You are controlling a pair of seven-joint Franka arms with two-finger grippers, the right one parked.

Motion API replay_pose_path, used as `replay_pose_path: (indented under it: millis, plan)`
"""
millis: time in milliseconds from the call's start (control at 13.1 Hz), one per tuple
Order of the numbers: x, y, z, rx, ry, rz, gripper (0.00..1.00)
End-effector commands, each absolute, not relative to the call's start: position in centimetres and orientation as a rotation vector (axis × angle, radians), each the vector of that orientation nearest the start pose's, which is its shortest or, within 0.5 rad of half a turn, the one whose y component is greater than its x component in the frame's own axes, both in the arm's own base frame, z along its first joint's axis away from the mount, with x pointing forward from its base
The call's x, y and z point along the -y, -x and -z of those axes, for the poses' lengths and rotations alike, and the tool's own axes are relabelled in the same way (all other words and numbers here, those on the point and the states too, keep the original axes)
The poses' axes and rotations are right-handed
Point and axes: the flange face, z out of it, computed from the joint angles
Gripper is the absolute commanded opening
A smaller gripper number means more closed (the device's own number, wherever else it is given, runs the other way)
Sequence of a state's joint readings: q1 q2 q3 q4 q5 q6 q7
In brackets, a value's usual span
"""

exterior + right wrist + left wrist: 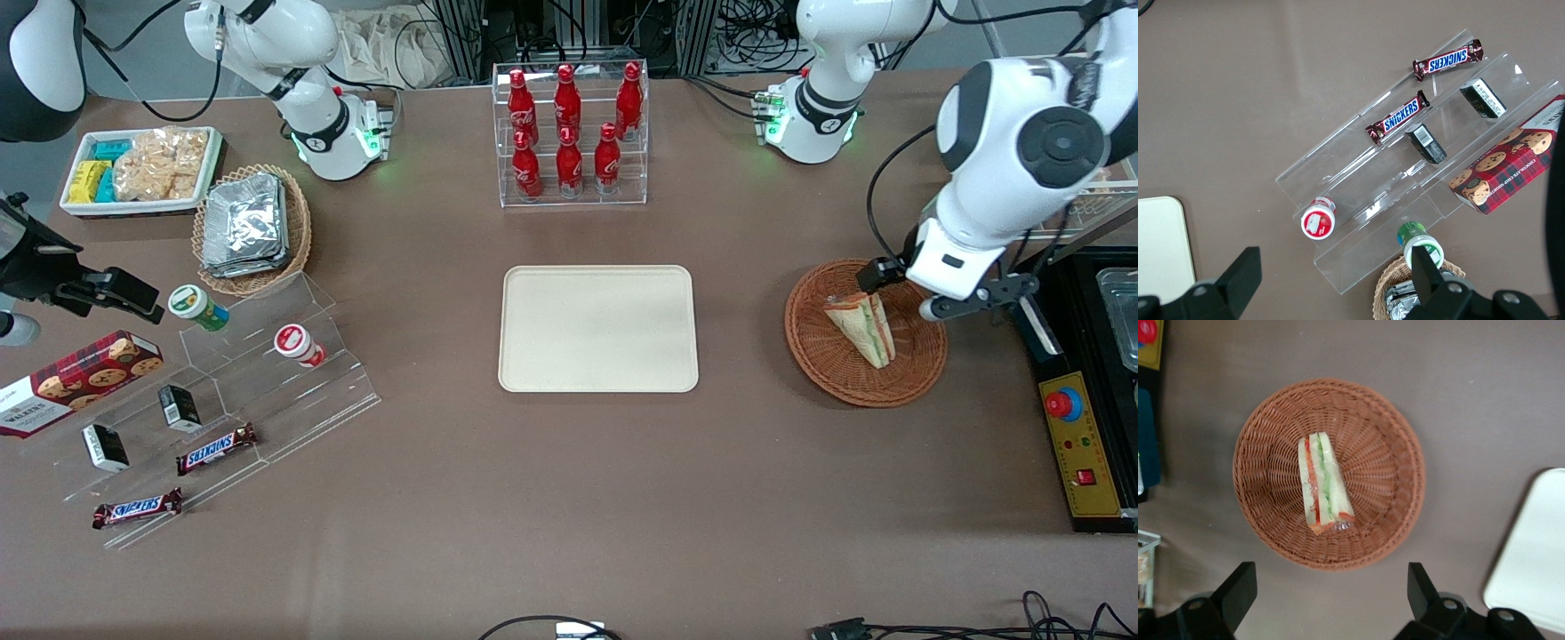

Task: Place sandwich from basket to tray
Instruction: 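Lower the open left gripper around the sandwich and close it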

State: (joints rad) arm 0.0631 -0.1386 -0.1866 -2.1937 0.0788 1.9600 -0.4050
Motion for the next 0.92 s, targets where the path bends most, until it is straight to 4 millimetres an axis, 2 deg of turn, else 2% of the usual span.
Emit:
replay_pose_path:
  millis: [0, 229, 610, 839]
  plan:
    - [3.2, -47.2, -41.3, 0.458, 2.985, -0.044, 1.0]
    - [0.9, -46.7, -36.0, 0.519, 3.002, 0.004, 1.0]
    - [0.3, -47.5, -28.1, 0.616, 3.027, -0.023, 1.0]
    - [0.4, -47.8, -26.0, 0.648, 3.032, -0.032, 1.0]
